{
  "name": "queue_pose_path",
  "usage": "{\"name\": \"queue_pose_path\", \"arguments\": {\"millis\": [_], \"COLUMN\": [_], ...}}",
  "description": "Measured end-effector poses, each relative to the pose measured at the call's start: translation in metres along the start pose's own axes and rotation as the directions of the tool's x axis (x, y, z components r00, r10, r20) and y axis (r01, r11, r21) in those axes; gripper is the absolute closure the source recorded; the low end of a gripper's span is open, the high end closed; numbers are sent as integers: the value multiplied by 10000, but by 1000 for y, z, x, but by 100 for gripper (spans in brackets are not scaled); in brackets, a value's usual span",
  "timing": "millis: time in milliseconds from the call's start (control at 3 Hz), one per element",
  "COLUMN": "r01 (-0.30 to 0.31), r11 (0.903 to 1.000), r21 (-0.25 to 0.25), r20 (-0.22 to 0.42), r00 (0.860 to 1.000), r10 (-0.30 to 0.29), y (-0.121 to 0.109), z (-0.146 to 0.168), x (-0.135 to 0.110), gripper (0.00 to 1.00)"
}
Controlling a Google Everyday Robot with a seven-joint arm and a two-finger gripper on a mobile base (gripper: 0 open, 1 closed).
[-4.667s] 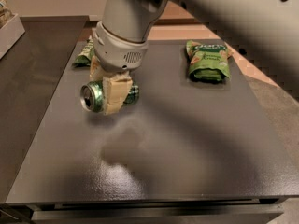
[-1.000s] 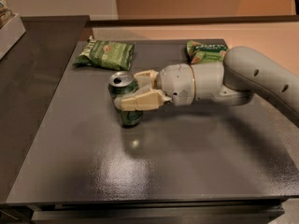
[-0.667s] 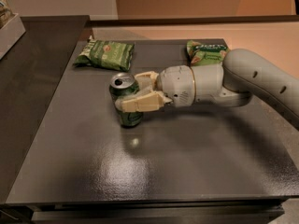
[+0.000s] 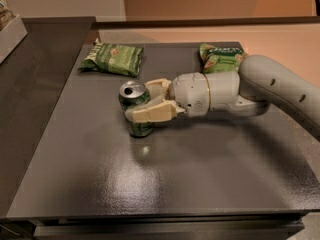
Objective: Place green can upright
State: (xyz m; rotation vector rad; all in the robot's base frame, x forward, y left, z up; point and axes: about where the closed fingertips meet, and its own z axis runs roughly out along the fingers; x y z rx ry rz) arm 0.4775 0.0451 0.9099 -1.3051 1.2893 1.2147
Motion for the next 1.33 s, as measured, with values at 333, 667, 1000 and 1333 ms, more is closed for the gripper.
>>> {"name": "queue_pose_path", "arguments": {"millis": [333, 667, 1000, 1333], "r01": [83, 91, 88, 88], "r11": [10000, 10000, 10000, 10000], "r21": [-14, -11, 2, 2], "r20": [17, 17, -21, -21], "r00": [10000, 10000, 10000, 10000], "r10": [-83, -91, -88, -88], "y": [1, 2, 2, 2], "z": [-1, -2, -4, -4], "x": [2, 5, 7, 7], "gripper": [35, 13, 0, 0]}}
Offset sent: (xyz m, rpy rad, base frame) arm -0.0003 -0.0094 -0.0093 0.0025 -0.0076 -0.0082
